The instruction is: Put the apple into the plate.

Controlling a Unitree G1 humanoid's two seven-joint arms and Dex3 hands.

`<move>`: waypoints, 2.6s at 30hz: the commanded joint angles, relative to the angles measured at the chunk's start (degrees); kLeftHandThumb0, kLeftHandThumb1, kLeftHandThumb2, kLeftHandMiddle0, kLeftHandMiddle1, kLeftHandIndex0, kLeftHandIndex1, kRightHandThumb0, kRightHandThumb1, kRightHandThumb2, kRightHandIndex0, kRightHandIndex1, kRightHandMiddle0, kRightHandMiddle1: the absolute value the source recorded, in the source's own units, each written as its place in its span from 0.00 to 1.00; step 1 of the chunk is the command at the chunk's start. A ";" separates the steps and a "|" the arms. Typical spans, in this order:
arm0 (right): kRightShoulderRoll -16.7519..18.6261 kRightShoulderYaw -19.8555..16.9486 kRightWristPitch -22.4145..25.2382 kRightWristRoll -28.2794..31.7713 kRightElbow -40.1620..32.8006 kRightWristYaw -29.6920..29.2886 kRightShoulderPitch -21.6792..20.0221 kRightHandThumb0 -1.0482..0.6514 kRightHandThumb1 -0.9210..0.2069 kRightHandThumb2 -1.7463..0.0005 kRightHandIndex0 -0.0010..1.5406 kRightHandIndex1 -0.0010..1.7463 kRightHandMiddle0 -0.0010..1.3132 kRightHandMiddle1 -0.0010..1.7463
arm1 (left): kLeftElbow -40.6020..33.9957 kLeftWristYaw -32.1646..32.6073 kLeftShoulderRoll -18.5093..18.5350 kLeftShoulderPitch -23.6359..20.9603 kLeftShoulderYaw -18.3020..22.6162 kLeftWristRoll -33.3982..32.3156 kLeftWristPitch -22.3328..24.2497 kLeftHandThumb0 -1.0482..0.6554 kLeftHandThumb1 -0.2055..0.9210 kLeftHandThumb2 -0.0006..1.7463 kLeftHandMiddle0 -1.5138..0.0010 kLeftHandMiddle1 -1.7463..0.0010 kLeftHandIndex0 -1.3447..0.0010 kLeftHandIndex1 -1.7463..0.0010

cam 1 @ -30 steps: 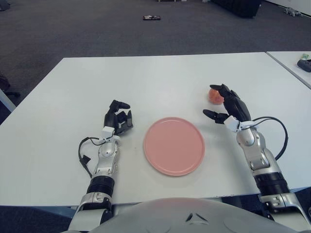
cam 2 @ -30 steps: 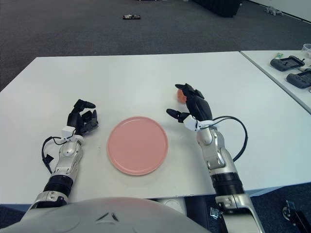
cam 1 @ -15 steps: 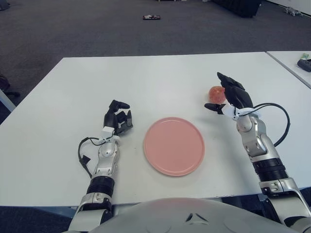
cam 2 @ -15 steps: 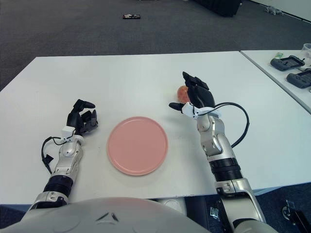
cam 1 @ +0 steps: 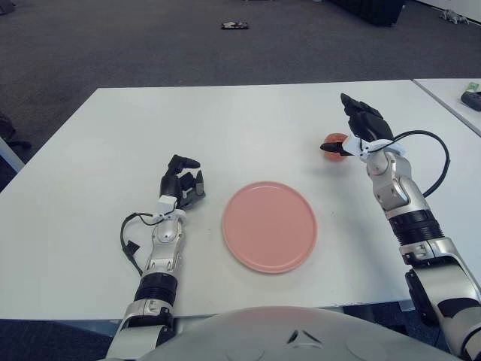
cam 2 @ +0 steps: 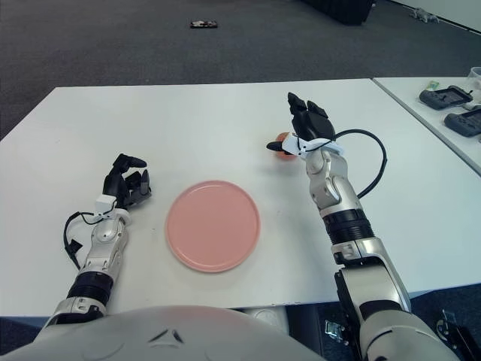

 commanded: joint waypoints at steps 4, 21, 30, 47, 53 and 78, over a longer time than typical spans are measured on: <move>-1.07 2.57 -1.29 -0.38 9.18 -0.31 -5.83 0.04 0.21 0.87 0.00 0.00 0.00 0.00 | 2.41 0.35 -0.45 2.87 0.22 -0.08 1.98 0.38 0.68 0.59 0.37 0.00 0.68 0.00; 2.74 8.71 -9.12 0.38 40.24 -4.05 -19.38 0.03 0.19 0.87 0.00 0.00 0.00 0.00 | 1.50 1.22 -0.64 3.74 0.45 0.47 2.75 0.37 0.66 0.60 0.36 0.00 0.68 0.00; 4.54 12.10 -11.57 -0.08 48.07 -5.31 -22.37 0.01 0.15 0.86 0.00 0.00 0.00 0.00 | 1.31 1.21 -0.56 4.15 0.54 0.44 2.15 0.37 0.66 0.60 0.36 0.00 0.67 0.00; 7.21 13.98 -12.23 0.79 55.30 -5.67 -23.17 0.00 0.09 0.86 0.00 0.00 0.00 0.00 | 0.38 0.97 -0.41 4.81 0.59 0.25 2.33 0.37 0.68 0.58 0.38 0.00 0.68 0.00; 8.46 14.05 -12.37 1.04 55.87 -5.48 -22.59 0.02 0.07 0.86 0.00 0.00 0.00 0.00 | -0.27 1.35 -0.48 5.19 0.54 0.54 2.75 0.38 0.69 0.57 0.38 0.00 0.69 0.00; 11.47 9.26 -13.62 5.59 57.53 -6.76 -17.31 0.23 0.28 0.57 0.00 0.44 0.00 0.44 | -1.41 1.52 -0.45 6.20 0.57 0.84 2.68 0.37 0.67 0.59 0.37 0.00 0.68 0.00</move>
